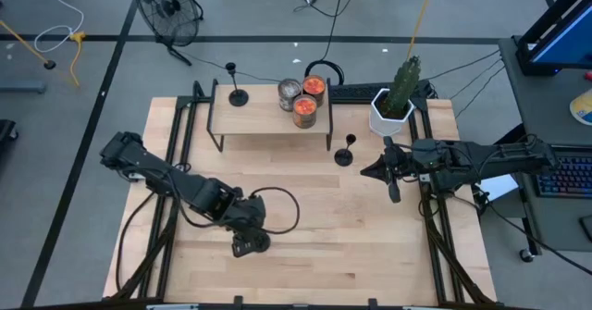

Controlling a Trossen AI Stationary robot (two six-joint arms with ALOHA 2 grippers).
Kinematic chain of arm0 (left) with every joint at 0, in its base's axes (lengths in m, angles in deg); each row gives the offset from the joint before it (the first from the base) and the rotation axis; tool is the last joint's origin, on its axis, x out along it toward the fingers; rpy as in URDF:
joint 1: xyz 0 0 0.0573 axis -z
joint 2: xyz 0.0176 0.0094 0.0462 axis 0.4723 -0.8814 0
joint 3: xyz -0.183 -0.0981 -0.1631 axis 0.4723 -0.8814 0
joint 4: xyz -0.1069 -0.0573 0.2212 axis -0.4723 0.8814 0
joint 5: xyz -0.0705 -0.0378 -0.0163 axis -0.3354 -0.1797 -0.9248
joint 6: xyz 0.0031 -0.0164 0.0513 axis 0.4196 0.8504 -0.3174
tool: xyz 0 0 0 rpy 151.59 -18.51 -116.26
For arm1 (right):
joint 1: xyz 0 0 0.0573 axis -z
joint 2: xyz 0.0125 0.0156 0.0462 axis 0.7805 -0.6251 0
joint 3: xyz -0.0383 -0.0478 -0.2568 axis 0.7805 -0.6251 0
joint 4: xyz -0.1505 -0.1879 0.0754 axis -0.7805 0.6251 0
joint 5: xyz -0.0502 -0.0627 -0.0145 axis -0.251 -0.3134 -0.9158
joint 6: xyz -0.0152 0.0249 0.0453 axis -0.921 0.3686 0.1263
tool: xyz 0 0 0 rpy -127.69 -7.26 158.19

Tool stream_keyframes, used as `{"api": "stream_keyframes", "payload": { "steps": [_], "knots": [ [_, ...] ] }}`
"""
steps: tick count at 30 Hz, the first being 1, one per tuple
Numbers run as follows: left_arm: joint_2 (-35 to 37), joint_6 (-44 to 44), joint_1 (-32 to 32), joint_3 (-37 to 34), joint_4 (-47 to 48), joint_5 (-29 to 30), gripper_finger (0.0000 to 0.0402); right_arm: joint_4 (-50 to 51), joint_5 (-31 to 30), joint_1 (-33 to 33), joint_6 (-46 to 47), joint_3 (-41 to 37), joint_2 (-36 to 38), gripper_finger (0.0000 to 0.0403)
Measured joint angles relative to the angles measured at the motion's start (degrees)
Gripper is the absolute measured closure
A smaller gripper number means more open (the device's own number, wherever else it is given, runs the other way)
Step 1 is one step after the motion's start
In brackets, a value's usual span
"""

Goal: Pick & Place candle stick holders
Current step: Put the bottom black candle holder on the shelf

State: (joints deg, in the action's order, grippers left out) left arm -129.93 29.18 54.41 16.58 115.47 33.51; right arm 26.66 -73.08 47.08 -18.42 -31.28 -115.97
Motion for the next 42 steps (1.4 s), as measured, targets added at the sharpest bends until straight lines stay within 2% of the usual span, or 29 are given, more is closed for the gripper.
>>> {"api": "stream_keyframes", "payload": {
  "steps": [11, 23, 32, 39, 42],
  "knots": [
    [-0.96, -1.47, -1.99, 0.00, -0.05, -2.14, 0.0164, 0.00, 0.00, 0.00, 0.00, 0.00, 0.00, 0.0399],
    [-0.96, -6.42, -3.09, 0.00, -0.09, -3.06, 0.0303, 1.23, 0.00, 0.00, 0.00, -0.01, -0.02, 0.0399],
    [-0.96, -8.39, -3.15, -0.14, -0.40, -3.75, 0.0336, 1.36, -0.01, 0.00, 0.17, -0.02, 0.00, 0.0399],
    [-0.82, -8.55, -3.25, -5.91, -6.76, -9.60, 0.0385, 1.36, -0.01, 0.00, 0.20, -0.02, 0.00, 0.0399],
    [-0.89, -8.13, -3.25, -6.44, -7.36, -9.73, 0.0385, 1.33, -0.02, -0.01, 0.71, -0.02, 0.00, 0.0399]
  ]
}}
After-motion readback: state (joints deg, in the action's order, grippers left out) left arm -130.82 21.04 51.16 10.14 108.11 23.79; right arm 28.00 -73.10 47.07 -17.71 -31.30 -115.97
